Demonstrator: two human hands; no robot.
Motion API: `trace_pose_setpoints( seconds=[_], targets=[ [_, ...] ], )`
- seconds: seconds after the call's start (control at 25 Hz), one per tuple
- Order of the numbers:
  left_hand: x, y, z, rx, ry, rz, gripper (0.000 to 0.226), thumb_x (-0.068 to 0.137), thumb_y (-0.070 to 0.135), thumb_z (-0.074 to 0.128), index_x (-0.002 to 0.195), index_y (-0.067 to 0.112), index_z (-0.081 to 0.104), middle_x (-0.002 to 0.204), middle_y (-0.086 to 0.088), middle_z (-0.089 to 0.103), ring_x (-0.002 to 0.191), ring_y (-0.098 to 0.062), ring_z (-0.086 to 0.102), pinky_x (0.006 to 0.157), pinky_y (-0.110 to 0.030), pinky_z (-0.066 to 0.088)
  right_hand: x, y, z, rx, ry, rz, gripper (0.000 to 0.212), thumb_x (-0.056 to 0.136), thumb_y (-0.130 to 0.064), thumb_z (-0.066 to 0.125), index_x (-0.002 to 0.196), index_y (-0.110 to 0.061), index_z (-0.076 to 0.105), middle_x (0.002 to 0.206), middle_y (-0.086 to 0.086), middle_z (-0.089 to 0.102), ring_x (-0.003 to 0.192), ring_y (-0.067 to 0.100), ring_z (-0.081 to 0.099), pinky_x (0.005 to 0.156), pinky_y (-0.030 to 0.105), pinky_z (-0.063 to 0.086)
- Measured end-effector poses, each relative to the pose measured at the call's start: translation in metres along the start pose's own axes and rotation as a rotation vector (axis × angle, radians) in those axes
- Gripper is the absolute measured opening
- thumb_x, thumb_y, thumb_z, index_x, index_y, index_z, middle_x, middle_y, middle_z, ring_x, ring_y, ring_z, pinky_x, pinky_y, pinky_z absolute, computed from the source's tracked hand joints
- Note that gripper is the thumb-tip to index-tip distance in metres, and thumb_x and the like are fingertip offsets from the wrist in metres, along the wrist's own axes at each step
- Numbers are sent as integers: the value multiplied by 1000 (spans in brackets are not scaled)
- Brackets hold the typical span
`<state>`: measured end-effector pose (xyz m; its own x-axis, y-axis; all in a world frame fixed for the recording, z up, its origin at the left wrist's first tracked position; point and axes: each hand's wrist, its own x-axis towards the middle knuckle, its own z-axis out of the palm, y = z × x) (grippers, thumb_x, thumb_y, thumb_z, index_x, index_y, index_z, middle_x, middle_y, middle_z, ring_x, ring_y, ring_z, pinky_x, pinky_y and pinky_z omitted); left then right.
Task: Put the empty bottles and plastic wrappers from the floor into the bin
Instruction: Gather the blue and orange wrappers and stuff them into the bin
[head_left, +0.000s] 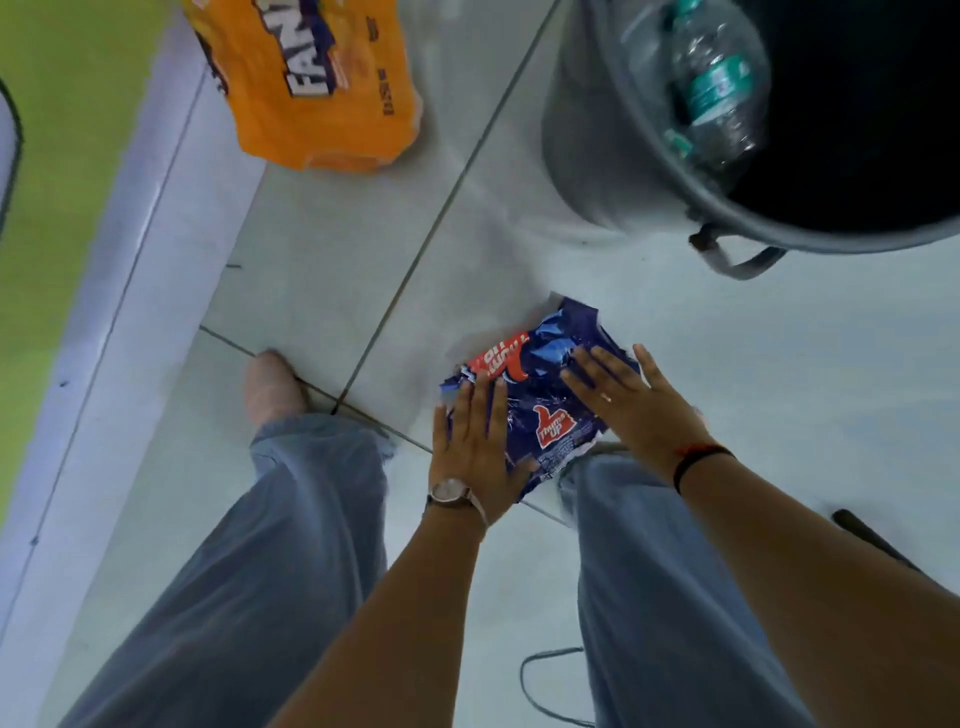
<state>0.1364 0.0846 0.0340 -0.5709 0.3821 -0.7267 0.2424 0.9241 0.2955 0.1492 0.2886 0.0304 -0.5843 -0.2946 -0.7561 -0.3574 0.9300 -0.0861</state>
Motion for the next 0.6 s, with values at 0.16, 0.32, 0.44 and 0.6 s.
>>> trace_pose_setpoints(
  seconds=[0.16, 0.32, 0.44, 0.6],
  targets=[
    [20, 11, 57, -19, -191, -19, 108, 75, 66, 49, 138, 19, -24, 155, -7, -18, 141, -27, -18, 110, -44, -16, 33, 7, 44, -14, -131, -7, 70, 97, -17, 36, 144, -21, -15, 157, 10, -15, 144, 27, -8, 116, 48, -3],
    [35, 17, 74, -31, -254, -64, 115, 71, 65, 56, 140, 16, -22, 154, -9, -19, 141, -28, -18, 112, -47, -13, 52, -14, 60, 112, -76, 42, 70, 96, -22, 39, 145, -26, -10, 157, 9, -12, 145, 27, -5, 116, 49, -4],
    [35, 12, 67, 0, -220, -86, 110, 75, 53, 61, 141, 15, -20, 155, -10, -17, 141, -29, -16, 114, -48, -9, 54, -24, 55, 221, -4, 93, 61, 97, -19, 34, 146, -26, -1, 158, 9, -4, 145, 29, 0, 116, 50, -4],
    [35, -3, 35, 37, -190, -16, 77, 91, 10, 43, 142, 18, -14, 156, -6, -13, 142, -26, -13, 115, -48, -2, 35, -38, 31, 288, 71, 146, 59, 94, -14, 34, 147, -20, 9, 157, 9, 11, 144, 32, 10, 115, 50, -3]
  ],
)
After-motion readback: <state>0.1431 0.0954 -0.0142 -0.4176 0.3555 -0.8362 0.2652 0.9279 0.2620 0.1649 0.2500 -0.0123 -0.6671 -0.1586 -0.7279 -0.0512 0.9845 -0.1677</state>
